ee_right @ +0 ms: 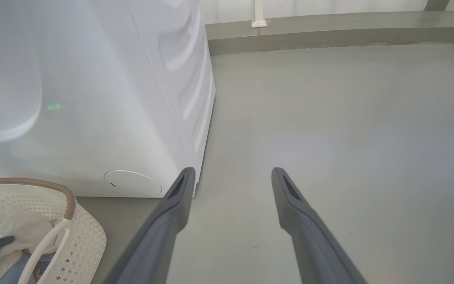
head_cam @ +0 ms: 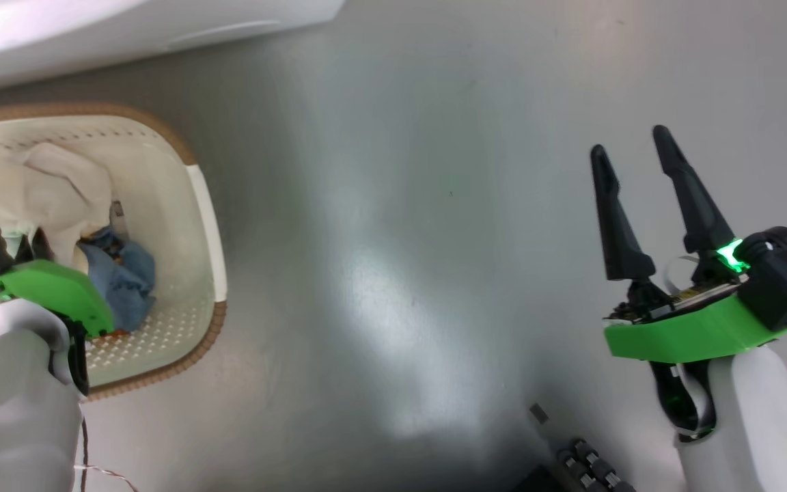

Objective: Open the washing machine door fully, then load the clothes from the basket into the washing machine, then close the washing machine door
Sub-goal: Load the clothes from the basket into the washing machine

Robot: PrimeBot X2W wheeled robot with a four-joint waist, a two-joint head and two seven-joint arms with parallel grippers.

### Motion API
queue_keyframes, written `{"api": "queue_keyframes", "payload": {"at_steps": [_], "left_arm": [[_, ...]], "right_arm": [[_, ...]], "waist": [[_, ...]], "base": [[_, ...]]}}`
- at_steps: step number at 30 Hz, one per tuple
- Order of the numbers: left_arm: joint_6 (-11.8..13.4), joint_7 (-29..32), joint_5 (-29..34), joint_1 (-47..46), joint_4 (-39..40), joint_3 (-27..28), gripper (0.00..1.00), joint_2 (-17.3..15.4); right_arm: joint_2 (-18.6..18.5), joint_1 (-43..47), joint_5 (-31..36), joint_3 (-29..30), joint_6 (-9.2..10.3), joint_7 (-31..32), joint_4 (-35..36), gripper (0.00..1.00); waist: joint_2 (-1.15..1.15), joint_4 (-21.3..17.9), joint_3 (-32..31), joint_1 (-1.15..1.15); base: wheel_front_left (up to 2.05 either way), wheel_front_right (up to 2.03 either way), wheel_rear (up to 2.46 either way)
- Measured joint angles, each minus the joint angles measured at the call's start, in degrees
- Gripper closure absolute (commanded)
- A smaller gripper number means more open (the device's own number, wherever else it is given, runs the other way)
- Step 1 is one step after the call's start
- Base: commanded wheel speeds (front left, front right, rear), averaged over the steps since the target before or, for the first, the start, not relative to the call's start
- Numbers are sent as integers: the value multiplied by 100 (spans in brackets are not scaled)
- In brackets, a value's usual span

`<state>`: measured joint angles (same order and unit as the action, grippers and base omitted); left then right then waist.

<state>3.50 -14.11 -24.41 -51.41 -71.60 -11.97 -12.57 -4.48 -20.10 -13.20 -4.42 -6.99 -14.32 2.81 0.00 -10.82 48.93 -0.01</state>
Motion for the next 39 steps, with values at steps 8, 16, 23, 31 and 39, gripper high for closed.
{"api": "queue_keyframes", "payload": {"at_steps": [8, 16, 23, 31, 39], "left_arm": [[194, -19, 171, 600, 1324, 109, 100, 12], [338, -21, 472, 1425, 2676, 326, 100, 233], [350, -34, 776, 2027, 3758, 579, 100, 325], [330, -35, 1034, 2624, 4877, 713, 100, 472], [229, -34, 1228, 3411, 5698, 699, 100, 541]], "right_arm": [[-155, 170, 58, 177, 0, 0, -5, 0], [-272, 394, 112, 292, 0, 0, -37, 0], [-287, 604, 254, 314, 0, 0, -97, 0], [-304, 792, 271, 336, 0, 0, -177, 0], [-314, 1107, 272, 324, 0, 0, -363, 0]], "waist": [[0, 208, -365, 0], [0, 410, -817, 0], [0, 551, -1262, 0], [0, 710, -1794, 0], [0, 864, -2469, 0]], "base": [[0, 0, 0], [0, 0, 0], [0, 0, 0], [0, 0, 0], [0, 0, 0]]}}
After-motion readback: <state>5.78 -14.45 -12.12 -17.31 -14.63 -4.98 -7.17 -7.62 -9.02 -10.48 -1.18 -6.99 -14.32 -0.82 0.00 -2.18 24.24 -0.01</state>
